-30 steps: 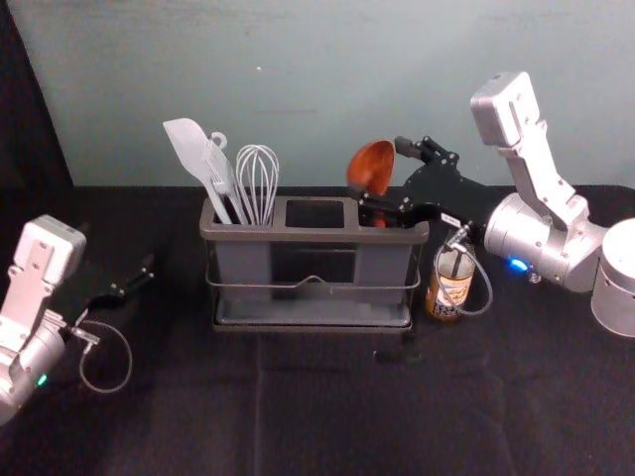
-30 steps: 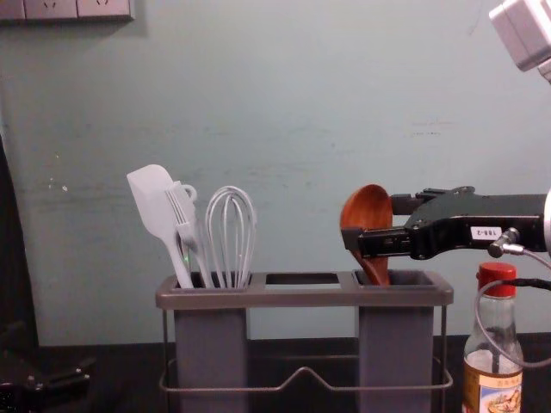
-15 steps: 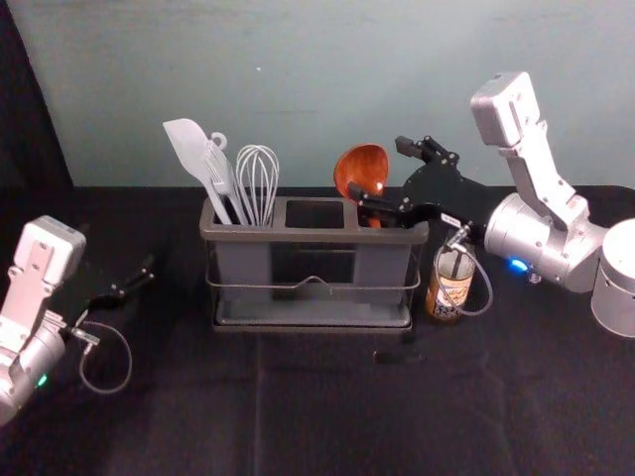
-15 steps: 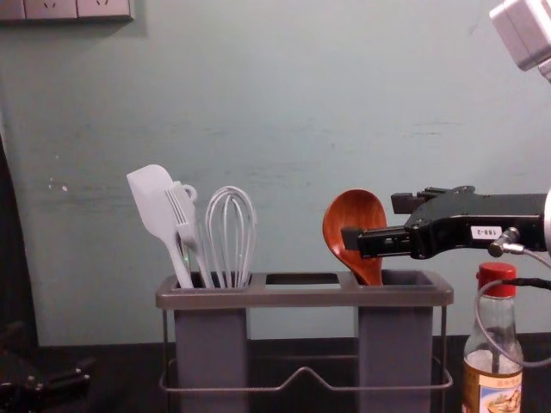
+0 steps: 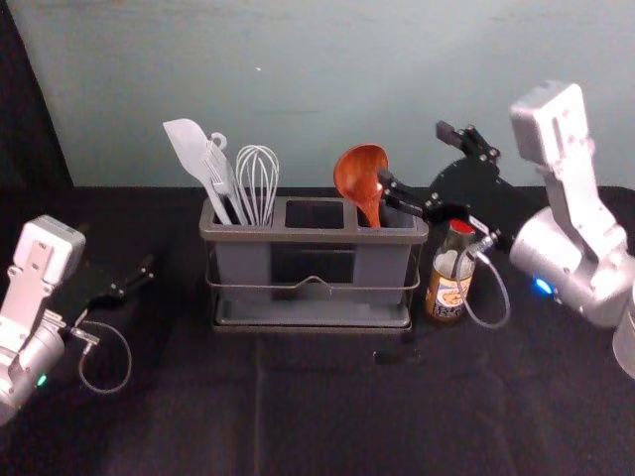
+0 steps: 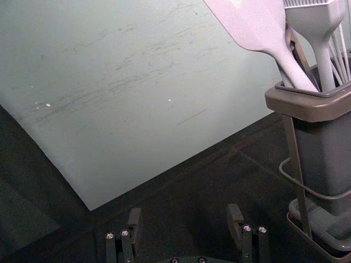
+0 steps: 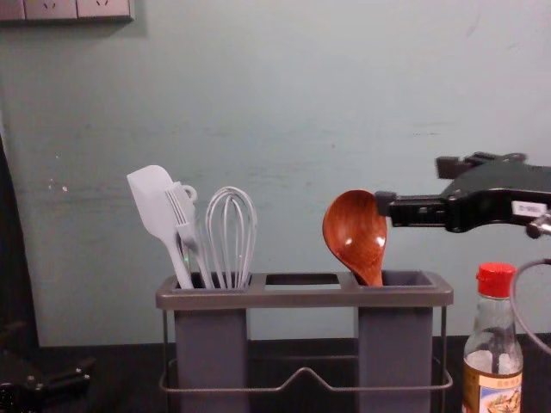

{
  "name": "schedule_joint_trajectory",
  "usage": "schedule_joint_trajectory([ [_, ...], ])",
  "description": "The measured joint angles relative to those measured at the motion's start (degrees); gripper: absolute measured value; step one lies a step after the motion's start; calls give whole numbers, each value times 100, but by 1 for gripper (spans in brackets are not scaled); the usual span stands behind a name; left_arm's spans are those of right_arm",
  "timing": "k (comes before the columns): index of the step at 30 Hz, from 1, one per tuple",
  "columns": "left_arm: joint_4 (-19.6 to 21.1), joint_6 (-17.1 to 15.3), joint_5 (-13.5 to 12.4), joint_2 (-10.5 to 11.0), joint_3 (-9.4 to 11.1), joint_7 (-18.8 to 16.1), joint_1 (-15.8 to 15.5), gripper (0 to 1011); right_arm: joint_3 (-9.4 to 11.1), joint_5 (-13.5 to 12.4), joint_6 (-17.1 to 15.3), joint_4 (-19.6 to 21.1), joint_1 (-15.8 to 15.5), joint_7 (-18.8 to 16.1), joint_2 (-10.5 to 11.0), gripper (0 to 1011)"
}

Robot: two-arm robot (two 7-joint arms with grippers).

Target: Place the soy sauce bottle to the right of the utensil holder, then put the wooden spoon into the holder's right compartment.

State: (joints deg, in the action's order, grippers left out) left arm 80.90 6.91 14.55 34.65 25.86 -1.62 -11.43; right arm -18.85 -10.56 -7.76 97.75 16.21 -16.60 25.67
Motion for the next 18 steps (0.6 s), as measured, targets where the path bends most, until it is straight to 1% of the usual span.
schedule_joint_trajectory([
  [1, 0, 0, 0, 0, 0, 0, 0, 1011, 0, 0, 0, 0, 0, 0, 0, 1002],
  [2, 0, 0, 0, 0, 0, 0, 0, 1011, 101, 54, 104, 163, -256, 153, -13, 1002],
  [5, 0, 0, 0, 0, 0, 0, 0, 1012, 211, 100, 223, 300, -524, 293, -25, 1002],
  [6, 0, 0, 0, 0, 0, 0, 0, 1012, 273, 159, 326, 382, -707, 396, -31, 1002],
  [8, 0, 0, 0, 0, 0, 0, 0, 1011, 333, 237, 454, 451, -893, 512, -39, 1002],
  [9, 0, 0, 0, 0, 0, 0, 0, 1012, 394, 307, 609, 499, -1075, 615, -48, 1002],
  [10, 0, 0, 0, 0, 0, 0, 0, 1011, 394, 307, 609, 499, -1075, 615, -48, 1002],
  [11, 0, 0, 0, 0, 0, 0, 0, 1011, 452, 383, 799, 521, -1252, 725, -66, 1002],
  [12, 0, 0, 0, 0, 0, 0, 0, 1011, 482, 417, 892, 523, -1336, 777, -78, 1002],
  [13, 0, 0, 0, 0, 0, 0, 0, 1012, 535, 491, 1109, 520, -1498, 880, -104, 1002],
  [14, 0, 0, 0, 0, 0, 0, 0, 1012, 535, 491, 1109, 520, -1498, 880, -104, 1002],
  [15, 0, 0, 0, 0, 0, 0, 0, 1011, 583, 559, 1302, 493, -1644, 978, -139, 1002],
  [16, 0, 0, 0, 0, 0, 0, 0, 1011, 603, 597, 1405, 481, -1707, 1020, -152, 1002],
  [17, 0, 0, 0, 0, 0, 0, 0, 1012, 639, 688, 1611, 445, -1831, 1096, -169, 1002],
  [18, 0, 0, 0, 0, 0, 0, 0, 1011, 655, 739, 1709, 427, -1896, 1137, -180, 1002],
])
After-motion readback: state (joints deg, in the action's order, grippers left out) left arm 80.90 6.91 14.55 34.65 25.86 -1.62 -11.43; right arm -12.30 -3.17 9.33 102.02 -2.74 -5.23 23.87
